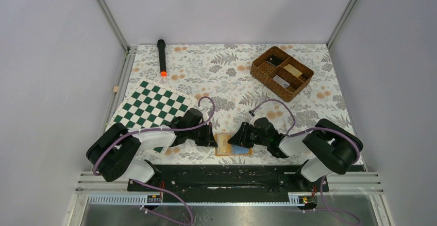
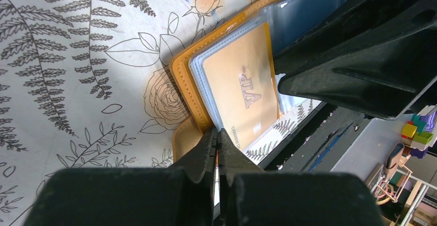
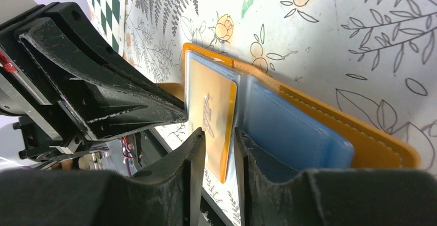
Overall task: Take the credit cards out of the card holder
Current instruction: Remove the credit card from the card holder.
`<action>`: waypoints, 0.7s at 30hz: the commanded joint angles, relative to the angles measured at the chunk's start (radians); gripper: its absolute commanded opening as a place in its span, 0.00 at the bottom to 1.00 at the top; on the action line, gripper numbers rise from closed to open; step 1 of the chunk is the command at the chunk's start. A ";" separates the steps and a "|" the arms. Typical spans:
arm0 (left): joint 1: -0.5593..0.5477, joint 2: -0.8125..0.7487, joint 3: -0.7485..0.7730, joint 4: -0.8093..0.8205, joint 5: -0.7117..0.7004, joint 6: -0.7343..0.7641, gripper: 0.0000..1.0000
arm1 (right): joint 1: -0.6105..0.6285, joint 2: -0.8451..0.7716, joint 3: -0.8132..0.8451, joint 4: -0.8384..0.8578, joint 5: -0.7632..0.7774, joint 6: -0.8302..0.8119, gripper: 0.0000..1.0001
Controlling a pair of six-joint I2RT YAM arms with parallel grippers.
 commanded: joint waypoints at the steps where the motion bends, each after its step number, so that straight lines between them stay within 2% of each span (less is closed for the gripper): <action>1: -0.007 0.019 -0.005 0.000 -0.003 0.003 0.00 | 0.014 0.066 -0.007 0.134 -0.034 0.030 0.33; 11: -0.007 0.023 -0.010 0.008 0.001 -0.002 0.00 | 0.014 0.100 -0.021 0.210 -0.049 0.067 0.31; 14: -0.007 0.021 -0.012 0.007 0.000 -0.003 0.00 | 0.014 0.114 -0.035 0.253 -0.053 0.084 0.23; 19: -0.007 0.020 -0.015 0.006 -0.001 -0.002 0.00 | 0.012 0.155 -0.056 0.345 -0.060 0.114 0.02; 21: -0.007 0.020 -0.015 0.000 -0.006 -0.002 0.00 | 0.012 0.176 -0.064 0.401 -0.067 0.127 0.00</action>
